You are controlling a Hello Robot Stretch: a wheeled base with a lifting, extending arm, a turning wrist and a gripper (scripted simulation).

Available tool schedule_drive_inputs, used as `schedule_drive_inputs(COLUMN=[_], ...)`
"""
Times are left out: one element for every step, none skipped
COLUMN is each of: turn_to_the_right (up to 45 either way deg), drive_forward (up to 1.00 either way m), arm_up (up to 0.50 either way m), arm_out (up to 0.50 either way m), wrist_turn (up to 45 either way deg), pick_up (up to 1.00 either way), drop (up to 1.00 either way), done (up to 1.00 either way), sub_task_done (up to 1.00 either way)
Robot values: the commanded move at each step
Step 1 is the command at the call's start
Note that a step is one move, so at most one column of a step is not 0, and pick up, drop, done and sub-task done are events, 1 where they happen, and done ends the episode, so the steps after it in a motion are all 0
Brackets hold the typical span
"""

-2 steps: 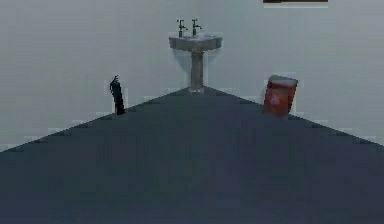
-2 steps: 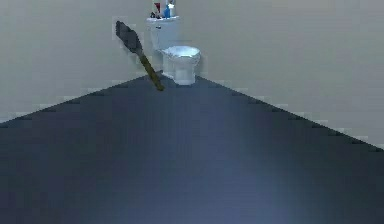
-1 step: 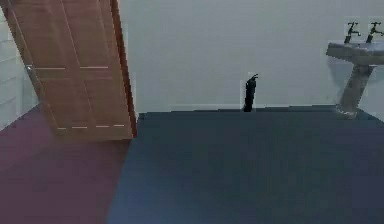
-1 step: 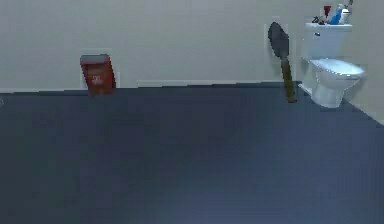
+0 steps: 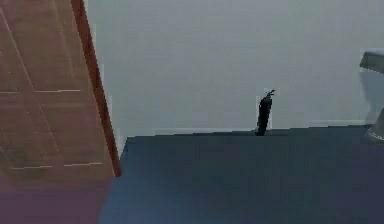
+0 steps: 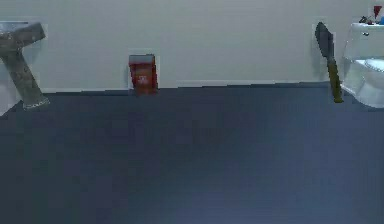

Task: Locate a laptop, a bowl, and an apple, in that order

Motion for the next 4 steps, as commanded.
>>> schedule_drive_inputs(turn_to_the_right=[-45.0,-3.0,0.0,-24.0], drive_forward=[0.00,0.00,0.45,0.00], arm_up=[0.00,0.00,0.00,0.00], arm_out=[0.00,0.00,0.00,0.00], wrist_turn=[0.0,0.0,0.0,0.0], pick_up=[0.00,0.00,0.00,0.00], drop=[0.00,0.00,0.00,0.00], done=[0.00,0.00,0.00,0.00], sub_task_done=[0.00,0.00,0.00,0.00])
